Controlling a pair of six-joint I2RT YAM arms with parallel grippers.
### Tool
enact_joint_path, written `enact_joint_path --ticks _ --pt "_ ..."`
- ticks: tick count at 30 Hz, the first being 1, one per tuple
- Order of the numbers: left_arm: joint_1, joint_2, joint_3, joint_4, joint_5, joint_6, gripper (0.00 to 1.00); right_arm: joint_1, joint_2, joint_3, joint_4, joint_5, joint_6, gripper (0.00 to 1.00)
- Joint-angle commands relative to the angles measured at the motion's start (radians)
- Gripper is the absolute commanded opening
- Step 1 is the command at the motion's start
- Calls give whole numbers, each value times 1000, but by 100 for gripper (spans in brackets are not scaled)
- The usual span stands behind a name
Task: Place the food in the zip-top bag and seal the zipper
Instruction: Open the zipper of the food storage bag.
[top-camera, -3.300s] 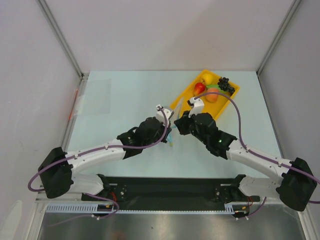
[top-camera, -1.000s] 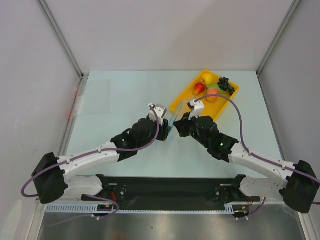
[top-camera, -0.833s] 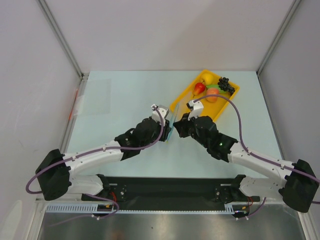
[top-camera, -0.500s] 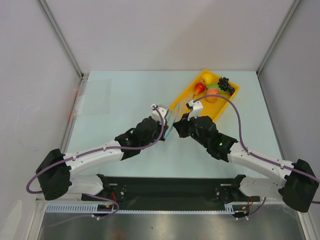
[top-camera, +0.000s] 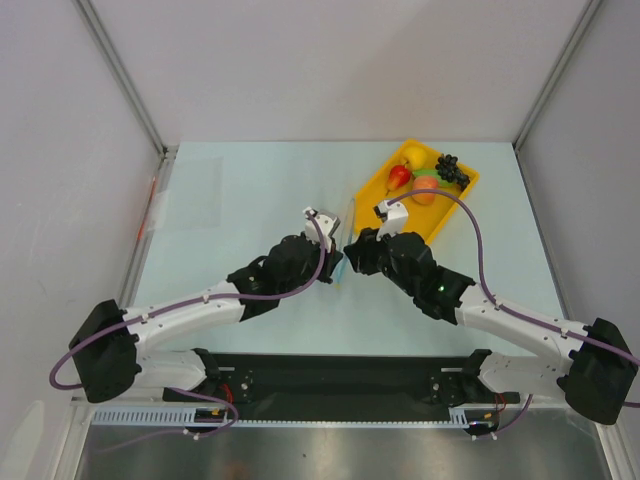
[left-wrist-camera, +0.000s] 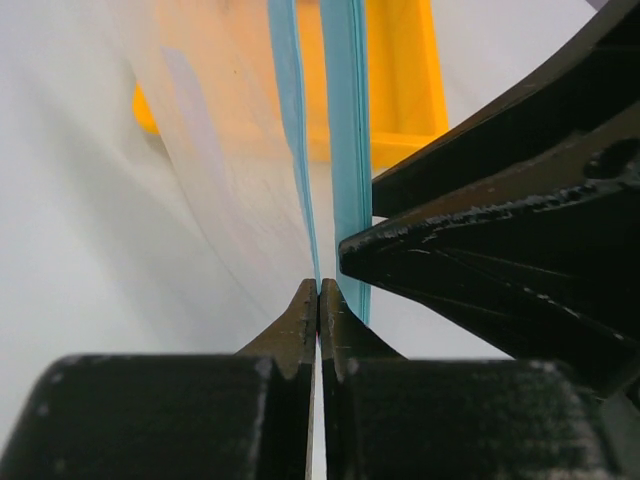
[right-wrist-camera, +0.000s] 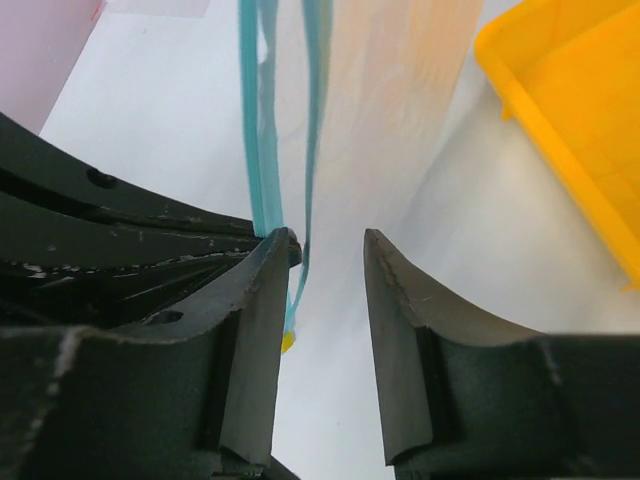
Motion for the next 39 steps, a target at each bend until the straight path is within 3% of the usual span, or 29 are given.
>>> enact_joint_path --ticks 1,6,8,11,17,23,28,32,39 --pt "2 -40 0 41 41 -16 0 6 -5 35 7 47 3 40" --pt "1 -54 23 -29 11 1 0 6 -2 38 -4 95 10 15" --pt "-13 -66 51 -93 -62 19 0 0 1 39 -15 113 21 5" --pt "-24 -96 93 -179 -197 51 0 -20 5 35 -13 80 38 0" --pt "-143 -97 236 -449 -539 64 0 -54 103 33 100 -147 15 0" --pt "-131 63 299 -518 -515 21 0 -155 211 32 189 -382 81 0" --pt "-8 186 293 -474 -251 -25 0 -273 275 12 177 -429 159 0" --pt "28 257 296 -447 -274 -53 0 -301 382 73 70 -378 145 5" --pt "50 187 232 -367 -242 -90 0 -305 424 108 27 -290 127 14"
